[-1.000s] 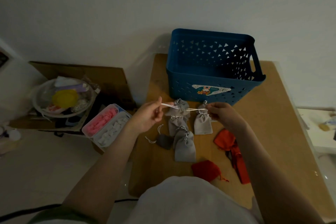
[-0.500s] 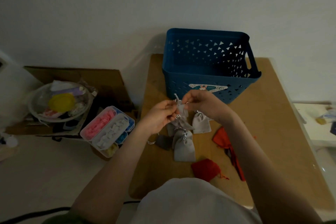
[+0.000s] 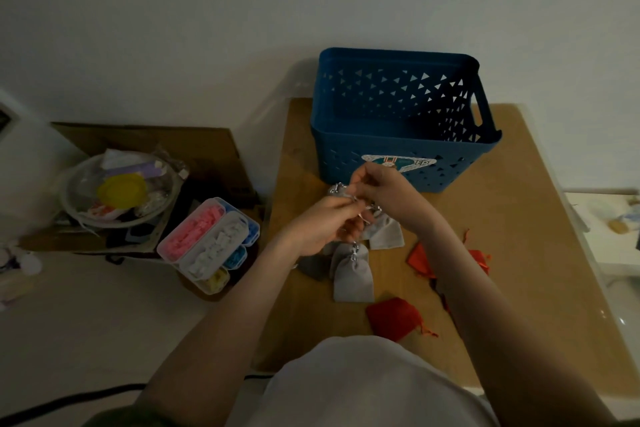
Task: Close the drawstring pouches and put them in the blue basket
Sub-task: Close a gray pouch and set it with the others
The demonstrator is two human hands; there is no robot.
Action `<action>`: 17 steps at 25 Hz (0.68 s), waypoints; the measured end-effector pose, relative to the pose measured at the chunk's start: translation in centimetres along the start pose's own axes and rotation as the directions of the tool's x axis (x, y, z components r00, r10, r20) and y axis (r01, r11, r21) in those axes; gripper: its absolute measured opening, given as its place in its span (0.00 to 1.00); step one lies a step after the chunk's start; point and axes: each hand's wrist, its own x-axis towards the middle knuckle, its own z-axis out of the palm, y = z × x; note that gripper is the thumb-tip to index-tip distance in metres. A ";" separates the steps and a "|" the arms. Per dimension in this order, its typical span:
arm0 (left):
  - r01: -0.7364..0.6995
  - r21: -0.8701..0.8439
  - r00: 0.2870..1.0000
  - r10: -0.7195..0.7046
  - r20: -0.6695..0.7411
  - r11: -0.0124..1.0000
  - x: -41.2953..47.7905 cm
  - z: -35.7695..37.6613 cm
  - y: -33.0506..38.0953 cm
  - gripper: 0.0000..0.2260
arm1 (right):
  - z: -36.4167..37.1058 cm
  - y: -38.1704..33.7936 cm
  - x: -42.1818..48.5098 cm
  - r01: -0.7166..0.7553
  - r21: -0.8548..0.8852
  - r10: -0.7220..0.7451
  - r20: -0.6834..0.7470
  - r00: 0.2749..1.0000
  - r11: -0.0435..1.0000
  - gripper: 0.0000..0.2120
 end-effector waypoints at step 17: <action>-0.166 -0.133 0.986 0.160 -0.055 0.977 -0.7 -2.6 0.4 0.09 | 0.2 4.1 0.1 -0.210 0.514 0.134 0.180 0.974 0.831 0.20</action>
